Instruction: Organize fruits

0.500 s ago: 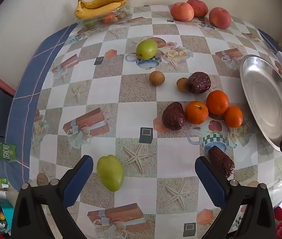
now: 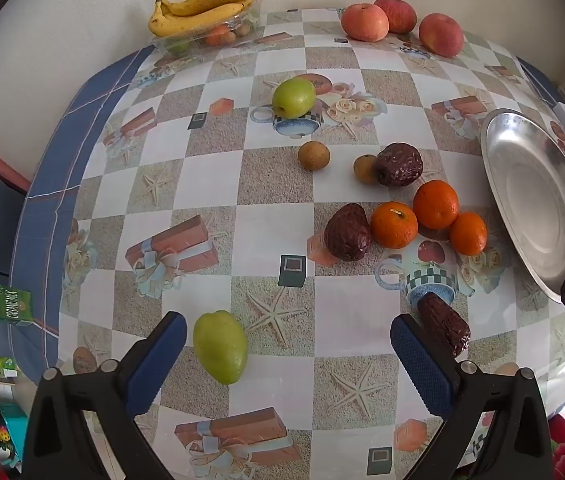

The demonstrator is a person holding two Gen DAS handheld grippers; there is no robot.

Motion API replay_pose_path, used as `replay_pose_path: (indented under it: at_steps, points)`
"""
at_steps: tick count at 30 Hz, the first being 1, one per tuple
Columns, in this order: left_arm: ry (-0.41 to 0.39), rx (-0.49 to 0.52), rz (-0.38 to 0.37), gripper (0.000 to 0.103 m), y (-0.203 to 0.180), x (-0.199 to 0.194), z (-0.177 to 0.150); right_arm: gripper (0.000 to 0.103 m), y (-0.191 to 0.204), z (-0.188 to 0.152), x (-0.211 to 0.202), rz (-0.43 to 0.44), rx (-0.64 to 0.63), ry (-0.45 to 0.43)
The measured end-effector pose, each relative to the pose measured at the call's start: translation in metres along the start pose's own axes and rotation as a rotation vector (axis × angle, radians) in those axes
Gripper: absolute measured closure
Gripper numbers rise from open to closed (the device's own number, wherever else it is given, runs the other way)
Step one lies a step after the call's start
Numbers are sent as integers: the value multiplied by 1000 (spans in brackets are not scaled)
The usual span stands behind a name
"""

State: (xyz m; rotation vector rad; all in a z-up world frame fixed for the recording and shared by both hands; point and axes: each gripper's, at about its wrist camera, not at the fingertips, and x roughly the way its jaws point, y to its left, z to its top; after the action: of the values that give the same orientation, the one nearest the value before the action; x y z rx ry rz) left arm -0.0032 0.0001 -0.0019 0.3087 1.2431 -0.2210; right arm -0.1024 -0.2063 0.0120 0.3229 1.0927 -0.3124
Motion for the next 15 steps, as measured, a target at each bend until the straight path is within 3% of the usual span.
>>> replay_pose_path:
  at_steps: [10,15]
  points:
    - [48,-6,-28,0,1,7,-1,12,0,1,1,-1,0,2]
    - [14,-3,-13,0,1,7,-1,12,3,2,2,1,-18,11]
